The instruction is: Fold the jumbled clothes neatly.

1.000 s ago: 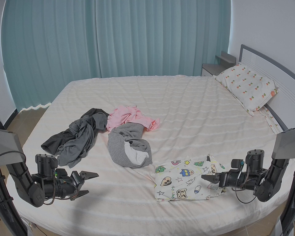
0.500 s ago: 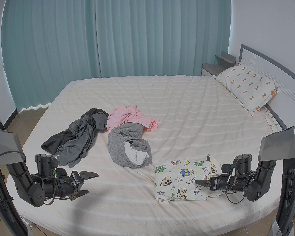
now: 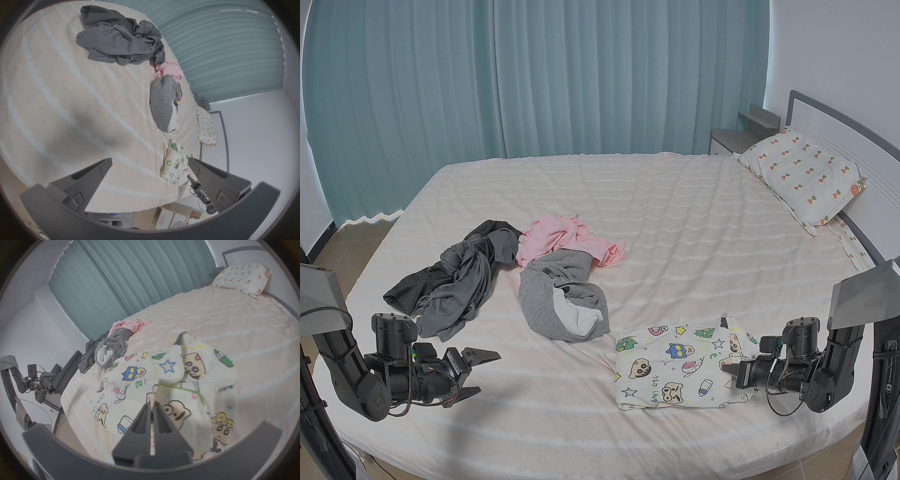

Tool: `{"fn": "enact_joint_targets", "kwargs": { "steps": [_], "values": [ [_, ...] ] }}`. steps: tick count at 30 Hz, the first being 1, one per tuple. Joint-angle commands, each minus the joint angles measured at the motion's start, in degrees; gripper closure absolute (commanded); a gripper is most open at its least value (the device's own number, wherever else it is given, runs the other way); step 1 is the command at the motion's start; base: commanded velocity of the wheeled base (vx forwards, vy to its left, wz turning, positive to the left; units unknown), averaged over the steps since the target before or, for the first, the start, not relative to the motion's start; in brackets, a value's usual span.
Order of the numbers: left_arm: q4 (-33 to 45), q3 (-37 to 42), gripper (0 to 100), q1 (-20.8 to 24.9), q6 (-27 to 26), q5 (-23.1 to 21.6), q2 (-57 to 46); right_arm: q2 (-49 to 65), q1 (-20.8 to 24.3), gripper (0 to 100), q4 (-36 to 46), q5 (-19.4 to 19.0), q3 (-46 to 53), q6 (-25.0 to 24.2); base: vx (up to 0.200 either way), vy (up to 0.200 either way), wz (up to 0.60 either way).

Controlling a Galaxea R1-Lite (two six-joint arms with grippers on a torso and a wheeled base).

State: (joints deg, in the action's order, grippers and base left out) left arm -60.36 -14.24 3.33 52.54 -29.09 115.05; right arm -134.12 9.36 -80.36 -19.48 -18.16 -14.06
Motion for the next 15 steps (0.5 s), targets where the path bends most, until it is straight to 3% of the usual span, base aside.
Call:
{"fn": "enact_joint_targets", "kwargs": {
  "steps": [1,11,15],
  "values": [
    [0.0,0.0,0,0.0,0.0,0.0,0.0,-0.5,-1.5,100,-7.5,-0.6,8.8,0.3,0.000,0.000,0.00],
    [0.0,0.1,0,0.0,0.0,0.0,0.0,-0.5,-3.2,100,-9.2,-1.3,15.3,1.6,0.000,0.000,0.00],
    [0.0,0.0,0,0.0,0.0,0.1,0.0,-0.3,-6.4,100,-9.2,-1.3,14.4,1.7,0.000,0.000,0.00]
  ]
}}
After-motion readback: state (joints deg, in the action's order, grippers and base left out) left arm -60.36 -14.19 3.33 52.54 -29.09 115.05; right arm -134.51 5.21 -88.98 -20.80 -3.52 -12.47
